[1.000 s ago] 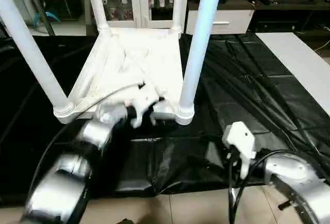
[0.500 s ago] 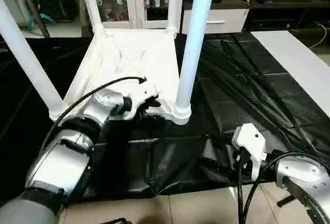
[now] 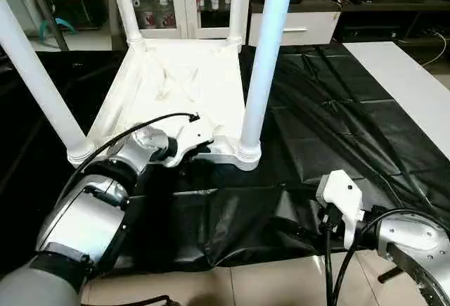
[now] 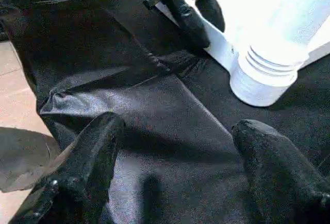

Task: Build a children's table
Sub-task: Rotate table base

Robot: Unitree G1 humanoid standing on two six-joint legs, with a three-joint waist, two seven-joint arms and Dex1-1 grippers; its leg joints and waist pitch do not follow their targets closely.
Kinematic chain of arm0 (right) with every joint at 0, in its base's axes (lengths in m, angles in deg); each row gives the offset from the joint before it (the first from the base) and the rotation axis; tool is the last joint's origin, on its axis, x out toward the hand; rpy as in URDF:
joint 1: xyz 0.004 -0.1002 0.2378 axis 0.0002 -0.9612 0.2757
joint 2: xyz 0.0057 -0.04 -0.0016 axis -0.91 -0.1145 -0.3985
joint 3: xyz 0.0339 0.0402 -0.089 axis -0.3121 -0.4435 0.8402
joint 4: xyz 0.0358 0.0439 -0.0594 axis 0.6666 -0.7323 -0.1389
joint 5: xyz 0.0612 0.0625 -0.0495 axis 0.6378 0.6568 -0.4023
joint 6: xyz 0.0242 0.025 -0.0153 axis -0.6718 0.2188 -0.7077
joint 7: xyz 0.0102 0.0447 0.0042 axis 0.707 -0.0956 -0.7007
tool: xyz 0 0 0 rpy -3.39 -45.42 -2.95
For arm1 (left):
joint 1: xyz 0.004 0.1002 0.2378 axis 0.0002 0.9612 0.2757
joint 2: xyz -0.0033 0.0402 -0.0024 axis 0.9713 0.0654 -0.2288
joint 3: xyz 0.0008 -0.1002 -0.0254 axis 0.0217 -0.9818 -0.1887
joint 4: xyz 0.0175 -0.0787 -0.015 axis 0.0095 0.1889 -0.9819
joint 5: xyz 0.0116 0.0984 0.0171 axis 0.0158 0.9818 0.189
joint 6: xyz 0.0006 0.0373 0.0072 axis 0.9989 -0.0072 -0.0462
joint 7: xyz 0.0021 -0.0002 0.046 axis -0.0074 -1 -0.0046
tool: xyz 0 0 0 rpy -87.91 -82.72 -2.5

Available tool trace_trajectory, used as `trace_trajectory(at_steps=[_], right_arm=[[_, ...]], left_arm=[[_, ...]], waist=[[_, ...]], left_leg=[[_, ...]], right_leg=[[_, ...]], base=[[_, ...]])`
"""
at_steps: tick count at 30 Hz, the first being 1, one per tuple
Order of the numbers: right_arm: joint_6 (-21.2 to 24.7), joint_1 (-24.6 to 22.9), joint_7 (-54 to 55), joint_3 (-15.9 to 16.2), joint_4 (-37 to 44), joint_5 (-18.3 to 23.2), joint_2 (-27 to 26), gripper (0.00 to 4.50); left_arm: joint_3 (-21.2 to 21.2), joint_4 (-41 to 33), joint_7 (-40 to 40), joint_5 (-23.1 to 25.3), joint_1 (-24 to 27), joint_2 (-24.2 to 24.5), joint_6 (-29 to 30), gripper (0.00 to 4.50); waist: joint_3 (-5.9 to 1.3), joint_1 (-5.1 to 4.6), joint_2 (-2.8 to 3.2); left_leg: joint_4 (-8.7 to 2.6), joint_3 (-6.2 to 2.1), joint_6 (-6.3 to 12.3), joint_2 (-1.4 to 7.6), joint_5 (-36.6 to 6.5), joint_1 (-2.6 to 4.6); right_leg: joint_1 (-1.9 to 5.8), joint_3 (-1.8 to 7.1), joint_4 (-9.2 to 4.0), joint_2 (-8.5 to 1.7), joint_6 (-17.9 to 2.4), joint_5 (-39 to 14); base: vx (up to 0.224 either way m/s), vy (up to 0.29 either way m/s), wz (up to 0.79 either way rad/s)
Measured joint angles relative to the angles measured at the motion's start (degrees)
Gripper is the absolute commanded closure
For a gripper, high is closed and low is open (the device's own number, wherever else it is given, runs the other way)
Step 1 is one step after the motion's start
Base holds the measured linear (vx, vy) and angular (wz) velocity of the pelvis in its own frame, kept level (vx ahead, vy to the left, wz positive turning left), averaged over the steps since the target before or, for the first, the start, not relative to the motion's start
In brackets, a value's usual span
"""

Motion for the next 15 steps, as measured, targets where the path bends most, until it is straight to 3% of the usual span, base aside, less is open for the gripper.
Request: trace_trajectory(at_steps=[4,5,10,15], right_arm=[[0.0,-0.1,0.2,0.9,0.0,0.0,-0.5,0.77],[0.0,-0.1,0.2,1.1,0.0,0.0,-0.6,0.77],[-0.3,-0.1,2.9,1.3,-0.2,-1.5,-2.6,0.77],[-0.6,0.2,3.4,1.9,-0.7,-1.8,-3.3,0.77]], left_arm=[[-1.1,0.8,1.0,0.0,-0.1,-0.8,0.9,3.11],[-1.3,0.8,1.2,-0.2,-0.1,-0.8,1.4,3.37],[-3.0,0.3,4.3,-1.2,-0.1,-0.8,5.2,3.76],[-5.5,-3.1,4.3,-3.5,2.9,-1.1,7.8,4.06]], waist=[[0.02,-0.02,0.06],[0.0,-0.01,0.09],[-0.05,-0.18,0.19],[-0.18,-0.36,0.34]], left_leg=[[0.0,0.0,0.0,0.0,0.0,-0.01],[0.0,0.0,0.01,0.0,0.0,0.0],[-0.13,0.03,0.03,0.0,0.0,0.01],[-0.36,0.13,0.06,-0.01,0.0,0.1]], right_leg=[[0.0,0.0,-0.01,0.0,0.0,0.0],[0.01,0.0,-0.02,0.0,0.0,0.0],[0.01,0.01,-0.16,0.0,0.0,0.0],[0.04,0.05,-0.32,0.0,0.0,0.0]], base=[[0.0,0.0,0.0],[0.0,0.0,0.0],[0.0,0.0,0.0],[0.0,0.0,0.0]])
